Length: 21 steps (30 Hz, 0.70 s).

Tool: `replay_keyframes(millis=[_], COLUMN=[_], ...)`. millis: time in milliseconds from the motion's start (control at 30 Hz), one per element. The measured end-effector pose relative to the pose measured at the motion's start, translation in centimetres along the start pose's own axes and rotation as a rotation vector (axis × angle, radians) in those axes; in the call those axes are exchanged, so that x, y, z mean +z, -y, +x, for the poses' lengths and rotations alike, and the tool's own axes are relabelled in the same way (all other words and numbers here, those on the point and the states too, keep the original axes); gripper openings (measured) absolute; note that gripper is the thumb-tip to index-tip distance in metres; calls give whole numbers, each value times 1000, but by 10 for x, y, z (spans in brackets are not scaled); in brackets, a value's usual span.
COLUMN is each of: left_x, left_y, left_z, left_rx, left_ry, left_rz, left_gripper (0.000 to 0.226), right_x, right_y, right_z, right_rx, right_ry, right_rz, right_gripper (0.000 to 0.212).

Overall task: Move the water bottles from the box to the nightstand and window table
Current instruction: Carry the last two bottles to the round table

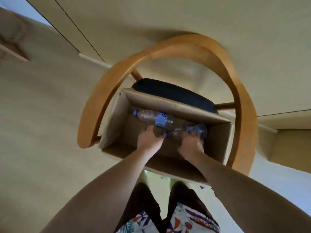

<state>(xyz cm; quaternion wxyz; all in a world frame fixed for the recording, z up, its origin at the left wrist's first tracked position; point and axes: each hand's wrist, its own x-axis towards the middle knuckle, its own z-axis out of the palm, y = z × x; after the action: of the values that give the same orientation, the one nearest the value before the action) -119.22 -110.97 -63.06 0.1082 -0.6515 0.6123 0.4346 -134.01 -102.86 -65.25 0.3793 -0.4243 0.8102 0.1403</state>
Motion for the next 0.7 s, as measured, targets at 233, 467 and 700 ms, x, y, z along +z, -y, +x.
replay_keyframes(millis=[233, 467, 700], left_x=[21, 35, 44], left_y=[-10, -16, -18], left_z=[61, 103, 110], left_rx=[-393, -632, -668], left_ry=[-15, 69, 25], left_rz=[-766, -1160, -1218], left_gripper=[70, 66, 47], right_x=[30, 40, 33], right_y=[-11, -13, -10], right_z=[55, 73, 79], right_rx=[-110, -170, -163], right_ry=[-51, -192, -147], right_rz=[-204, -291, -254], right_gripper=[92, 61, 55])
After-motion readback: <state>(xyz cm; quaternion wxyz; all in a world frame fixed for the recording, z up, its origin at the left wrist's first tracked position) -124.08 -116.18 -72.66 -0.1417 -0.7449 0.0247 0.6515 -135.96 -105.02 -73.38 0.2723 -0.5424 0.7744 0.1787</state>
